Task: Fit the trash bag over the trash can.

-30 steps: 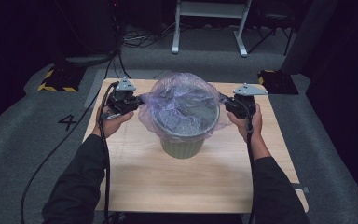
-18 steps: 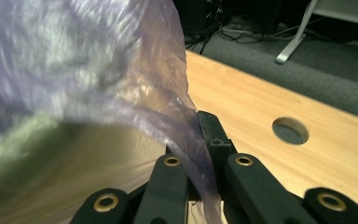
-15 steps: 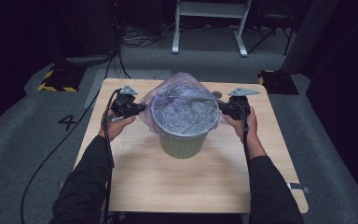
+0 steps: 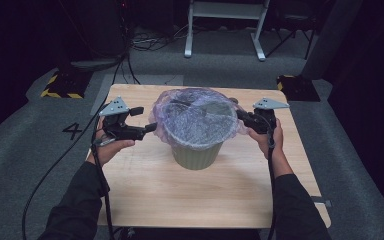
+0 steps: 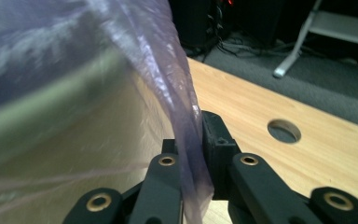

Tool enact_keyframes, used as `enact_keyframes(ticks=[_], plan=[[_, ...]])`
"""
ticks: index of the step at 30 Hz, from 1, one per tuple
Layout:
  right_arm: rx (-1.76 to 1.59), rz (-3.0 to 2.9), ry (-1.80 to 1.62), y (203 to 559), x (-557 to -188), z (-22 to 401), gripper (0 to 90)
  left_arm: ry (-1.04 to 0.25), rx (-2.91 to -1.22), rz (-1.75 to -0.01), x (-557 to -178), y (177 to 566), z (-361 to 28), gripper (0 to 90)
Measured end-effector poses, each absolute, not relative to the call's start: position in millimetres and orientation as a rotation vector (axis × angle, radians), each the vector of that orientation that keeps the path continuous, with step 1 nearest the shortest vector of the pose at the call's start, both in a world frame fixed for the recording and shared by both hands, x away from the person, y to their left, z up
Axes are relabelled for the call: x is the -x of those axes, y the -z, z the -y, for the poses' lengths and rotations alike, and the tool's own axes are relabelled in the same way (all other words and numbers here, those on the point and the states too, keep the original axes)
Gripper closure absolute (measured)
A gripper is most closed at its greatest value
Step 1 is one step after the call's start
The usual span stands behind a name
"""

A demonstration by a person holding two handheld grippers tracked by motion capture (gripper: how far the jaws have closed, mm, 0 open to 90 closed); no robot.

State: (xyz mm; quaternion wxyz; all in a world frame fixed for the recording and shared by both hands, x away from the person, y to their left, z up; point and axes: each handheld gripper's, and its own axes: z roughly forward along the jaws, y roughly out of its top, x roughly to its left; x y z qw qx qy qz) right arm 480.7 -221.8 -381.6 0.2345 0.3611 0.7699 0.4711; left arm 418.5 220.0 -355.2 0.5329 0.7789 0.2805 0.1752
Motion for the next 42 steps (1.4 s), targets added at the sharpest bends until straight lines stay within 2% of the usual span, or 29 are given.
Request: enact_keyframes(ticks=[4,9,13,14,18,20,29,31,34,38,39,41,42], plan=[[-0.939,-2.112,-1.305,375,-473,221,84.4,-0.478,-1.877,-0.619,-394,348,-210,15.5],[-0.882,-2.116,-1.301,370,-467,218,83.1,-0.488,-1.893,-0.544,-382,344,-197,16.4],[-0.858,-2.122,-1.296,368,-463,215,82.8,-0.468,-1.939,-0.555,-390,346,-189,38.9],[-0.854,-2.122,-1.3,367,-462,215,82.8,-0.491,-1.961,-0.575,-393,347,-187,50.9],[-0.845,-2.128,-1.308,367,-460,215,82.8,-0.476,-1.981,-0.603,-403,354,-190,77.3],[-0.842,-2.13,-1.315,368,-460,216,82.8,-0.45,-1.979,-0.586,-405,358,-192,87.7],[-0.876,-2.141,-1.316,377,-459,225,84.1,-0.393,-2.038,-0.576,-404,396,-181,90.0],[-0.894,-2.145,-1.323,380,-459,227,84.1,-0.363,-2.041,-0.554,-404,405,-179,90.0],[-0.894,-2.142,-1.332,383,-458,229,84.0,-0.411,-1.968,-0.546,-396,411,-182,89.7],[-0.886,-2.128,-1.35,380,-455,233,83.1,-0.518,-1.859,-0.61,-385,399,-193,45.6],[-0.878,-2.125,-1.355,379,-455,233,82.8,-0.545,-1.821,-0.624,-382,394,-197,38.9],[-0.865,-2.123,-1.357,375,-453,233,81.7,-0.559,-1.813,-0.613,-379,387,-198,19.5],[-0.859,-2.122,-1.357,374,-453,233,81.4,-0.569,-1.808,-0.603,-378,383,-198,17.6]])
